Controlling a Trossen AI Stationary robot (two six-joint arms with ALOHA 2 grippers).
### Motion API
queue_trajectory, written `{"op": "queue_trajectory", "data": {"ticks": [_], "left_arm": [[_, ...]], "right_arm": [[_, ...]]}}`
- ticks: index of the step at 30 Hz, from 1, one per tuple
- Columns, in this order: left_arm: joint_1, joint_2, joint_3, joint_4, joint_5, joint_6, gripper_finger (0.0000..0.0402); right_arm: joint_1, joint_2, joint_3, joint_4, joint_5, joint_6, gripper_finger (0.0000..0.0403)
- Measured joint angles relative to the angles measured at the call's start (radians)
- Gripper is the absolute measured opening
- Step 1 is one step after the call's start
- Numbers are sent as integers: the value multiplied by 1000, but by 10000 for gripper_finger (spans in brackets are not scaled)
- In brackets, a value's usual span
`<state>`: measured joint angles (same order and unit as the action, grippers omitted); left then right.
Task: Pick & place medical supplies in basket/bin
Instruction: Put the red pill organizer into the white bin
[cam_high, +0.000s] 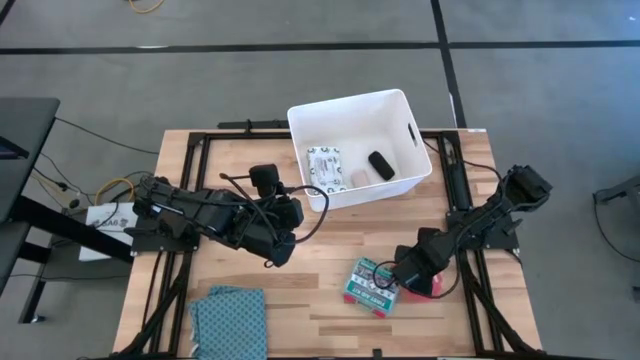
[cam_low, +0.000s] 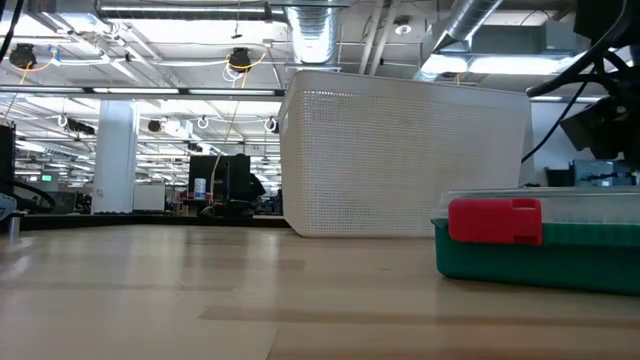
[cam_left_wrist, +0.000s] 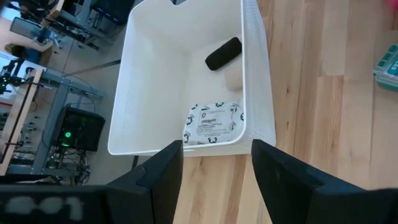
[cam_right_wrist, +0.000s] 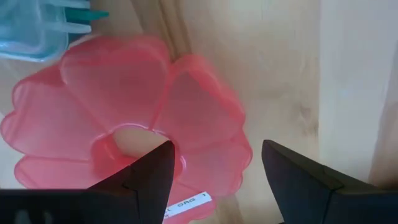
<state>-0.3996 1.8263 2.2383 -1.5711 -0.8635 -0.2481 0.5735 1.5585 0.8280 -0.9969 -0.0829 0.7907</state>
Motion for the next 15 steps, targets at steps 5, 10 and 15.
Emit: {"op": "queue_trajectory", "data": {"ticks": [5,10,15], "left_arm": [[0,0,0,0,3,-1,182],[0,0,0,0,15,-2,182],[0,0,0,0,22,-2,182]], "right_arm": [[0,0,0,14,3,-14,235],[0,0,0,13,6,-15,235],[0,0,0,13,31,-17,235]]}}
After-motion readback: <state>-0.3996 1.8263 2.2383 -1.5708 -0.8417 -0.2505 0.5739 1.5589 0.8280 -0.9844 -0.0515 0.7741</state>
